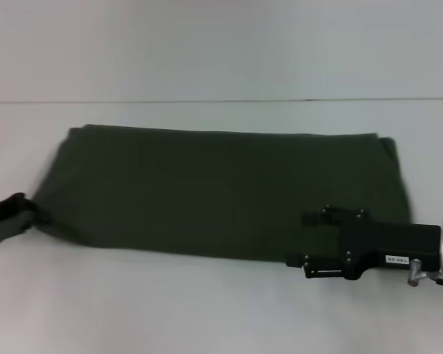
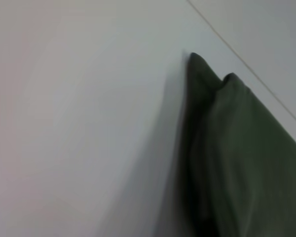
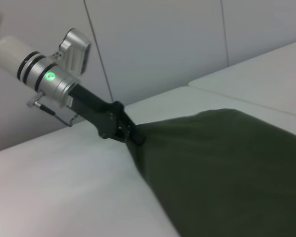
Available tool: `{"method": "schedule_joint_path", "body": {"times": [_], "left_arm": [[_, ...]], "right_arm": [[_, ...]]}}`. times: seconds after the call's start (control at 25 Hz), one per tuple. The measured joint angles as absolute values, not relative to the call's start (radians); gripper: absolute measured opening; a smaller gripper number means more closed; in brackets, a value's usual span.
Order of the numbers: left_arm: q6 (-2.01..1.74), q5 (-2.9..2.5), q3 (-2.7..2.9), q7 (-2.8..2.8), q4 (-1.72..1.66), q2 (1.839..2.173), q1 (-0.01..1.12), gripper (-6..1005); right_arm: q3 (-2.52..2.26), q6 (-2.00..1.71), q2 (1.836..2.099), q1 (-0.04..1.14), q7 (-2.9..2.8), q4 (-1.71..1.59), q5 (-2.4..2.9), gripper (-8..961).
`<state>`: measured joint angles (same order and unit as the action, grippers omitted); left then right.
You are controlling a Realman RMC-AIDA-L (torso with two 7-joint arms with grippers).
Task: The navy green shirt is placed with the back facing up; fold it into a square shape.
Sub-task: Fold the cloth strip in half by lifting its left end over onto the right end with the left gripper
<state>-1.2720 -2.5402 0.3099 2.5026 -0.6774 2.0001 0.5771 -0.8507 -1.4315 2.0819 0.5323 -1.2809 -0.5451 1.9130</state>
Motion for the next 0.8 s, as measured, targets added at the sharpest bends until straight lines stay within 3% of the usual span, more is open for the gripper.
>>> {"method": "schedule_joint_path", "body": {"times": [0.52,0.8], "left_arm": [[-1.298,-2.619,0.18,2.488,-0.758,1.945,0.555,77],[-1.332,-2.603,0.178,2.486,-0.757,1.946,0.559,94]], "right_arm": [[-0.804,-1.459,2.081,0.512,-1.282,-0.555,1.913,926],[-0.796,-1.444,2.082,0.501,-1.282,-0.555,1.913,925]]}}
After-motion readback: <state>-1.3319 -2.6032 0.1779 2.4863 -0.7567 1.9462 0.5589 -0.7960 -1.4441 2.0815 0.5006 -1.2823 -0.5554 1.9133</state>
